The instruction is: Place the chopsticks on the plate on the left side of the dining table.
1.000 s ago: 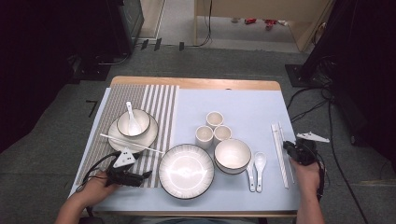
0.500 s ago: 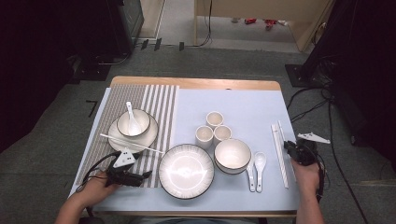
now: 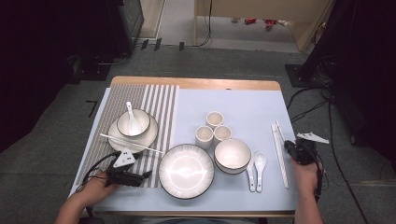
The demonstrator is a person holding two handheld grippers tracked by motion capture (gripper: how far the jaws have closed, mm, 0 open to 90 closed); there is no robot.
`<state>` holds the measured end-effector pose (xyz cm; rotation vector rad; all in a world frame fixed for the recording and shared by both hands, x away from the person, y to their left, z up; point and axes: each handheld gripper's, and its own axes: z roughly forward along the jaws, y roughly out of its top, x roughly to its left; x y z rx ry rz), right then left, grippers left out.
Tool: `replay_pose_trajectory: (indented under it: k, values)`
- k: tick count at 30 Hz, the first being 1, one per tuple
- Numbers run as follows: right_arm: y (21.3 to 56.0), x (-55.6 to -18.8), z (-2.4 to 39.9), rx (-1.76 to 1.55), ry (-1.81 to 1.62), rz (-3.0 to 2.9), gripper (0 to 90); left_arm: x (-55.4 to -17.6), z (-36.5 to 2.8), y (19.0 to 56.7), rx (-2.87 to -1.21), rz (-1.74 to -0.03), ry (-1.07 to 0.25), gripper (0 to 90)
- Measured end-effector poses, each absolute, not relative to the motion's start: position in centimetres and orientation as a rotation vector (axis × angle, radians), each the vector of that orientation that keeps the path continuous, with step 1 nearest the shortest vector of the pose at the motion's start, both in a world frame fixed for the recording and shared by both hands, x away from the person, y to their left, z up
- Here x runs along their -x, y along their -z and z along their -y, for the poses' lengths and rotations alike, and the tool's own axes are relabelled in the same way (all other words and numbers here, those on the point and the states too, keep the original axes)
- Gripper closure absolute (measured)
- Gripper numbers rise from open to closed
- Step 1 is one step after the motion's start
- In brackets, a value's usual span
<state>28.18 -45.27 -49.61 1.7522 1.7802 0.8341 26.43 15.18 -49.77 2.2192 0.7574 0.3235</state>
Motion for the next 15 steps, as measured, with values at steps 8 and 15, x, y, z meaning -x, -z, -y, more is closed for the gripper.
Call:
replay_pose_trajectory:
  k: [8, 15]
  values:
    - [49.21, -28.10, 45.45, -1.763, -0.878, -1.773, 85.2, -26.43, -15.18, 49.77, -2.219, -0.757, -0.323, 17.5]
    - [48.73, -28.23, 45.39, -1.759, -0.897, -1.779, 85.2, -26.43, -15.18, 49.77, -2.219, -0.757, -0.323, 17.5]
